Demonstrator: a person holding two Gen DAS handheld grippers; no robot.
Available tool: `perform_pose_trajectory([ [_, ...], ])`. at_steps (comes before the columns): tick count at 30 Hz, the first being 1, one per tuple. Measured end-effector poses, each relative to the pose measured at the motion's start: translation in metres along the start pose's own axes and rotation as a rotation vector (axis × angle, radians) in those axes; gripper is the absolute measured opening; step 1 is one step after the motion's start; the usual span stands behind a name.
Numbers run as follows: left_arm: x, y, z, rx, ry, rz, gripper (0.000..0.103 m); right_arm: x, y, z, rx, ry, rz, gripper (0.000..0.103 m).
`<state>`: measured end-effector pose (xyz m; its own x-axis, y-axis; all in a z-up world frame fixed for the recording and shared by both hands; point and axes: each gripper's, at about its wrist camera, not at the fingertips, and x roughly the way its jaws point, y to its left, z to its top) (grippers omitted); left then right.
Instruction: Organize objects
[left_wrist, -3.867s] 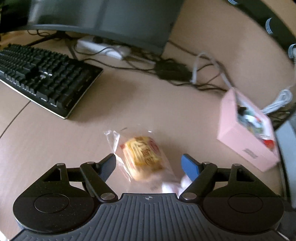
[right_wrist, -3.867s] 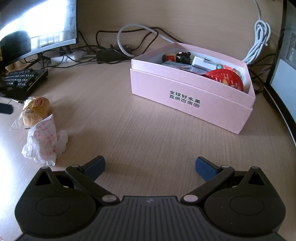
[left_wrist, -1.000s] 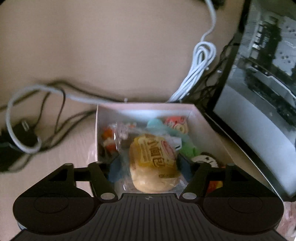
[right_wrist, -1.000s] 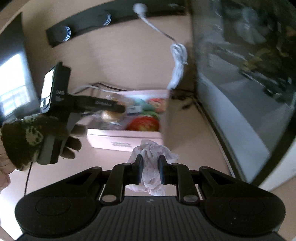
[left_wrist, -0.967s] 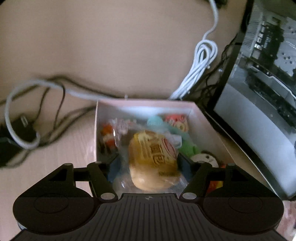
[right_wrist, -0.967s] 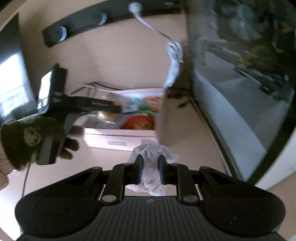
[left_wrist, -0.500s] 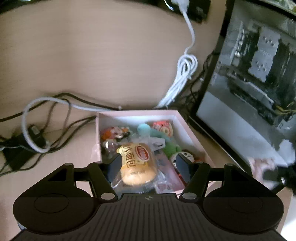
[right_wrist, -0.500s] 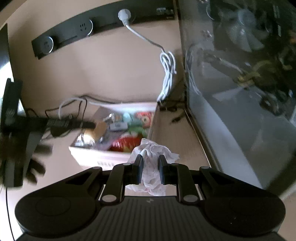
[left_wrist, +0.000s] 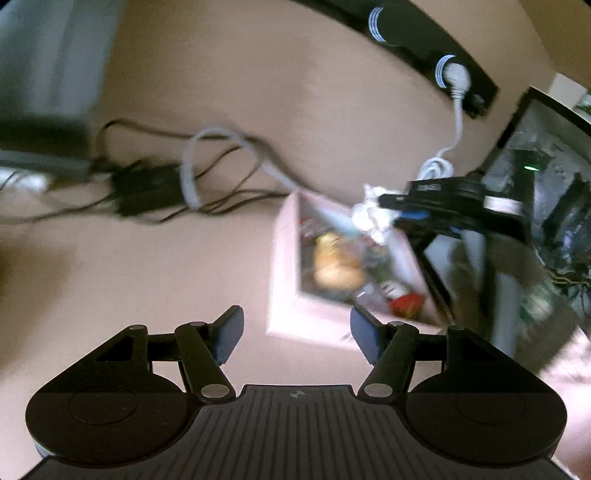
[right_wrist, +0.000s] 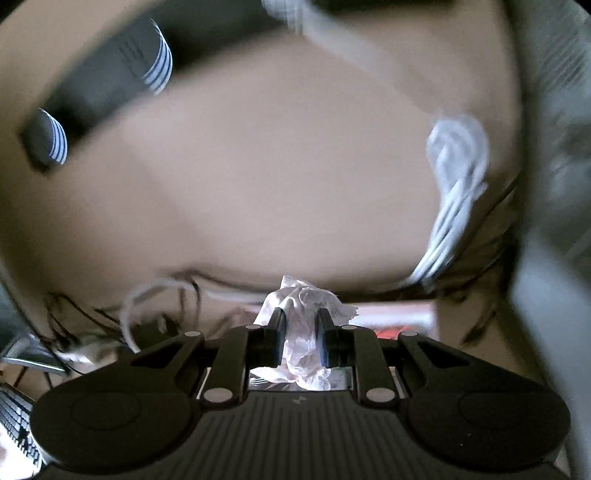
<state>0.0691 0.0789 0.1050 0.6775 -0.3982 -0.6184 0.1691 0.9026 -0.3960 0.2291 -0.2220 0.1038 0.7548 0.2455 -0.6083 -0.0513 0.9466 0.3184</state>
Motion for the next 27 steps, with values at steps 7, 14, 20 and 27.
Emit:
perform_pose_trajectory([
  [7,-0.006,0.045,-0.019,-0.122,0.04,0.1,0.069,0.081,0.005,0.006,-0.009,0.244,-0.025,0.019],
  [14,0.026,0.029,0.017,-0.094,0.042,0.013,0.069,-0.001,-0.003,0.014,-0.037,0.101,0.024,0.055],
  [20,0.093,-0.003,0.045,0.014,0.133,0.038,0.069,-0.09,-0.018,-0.022,-0.154,-0.032,-0.063,0.056],
  [27,0.114,0.006,0.036,-0.068,0.172,0.236,0.092,-0.104,-0.033,-0.104,-0.332,0.106,-0.134,0.056],
])
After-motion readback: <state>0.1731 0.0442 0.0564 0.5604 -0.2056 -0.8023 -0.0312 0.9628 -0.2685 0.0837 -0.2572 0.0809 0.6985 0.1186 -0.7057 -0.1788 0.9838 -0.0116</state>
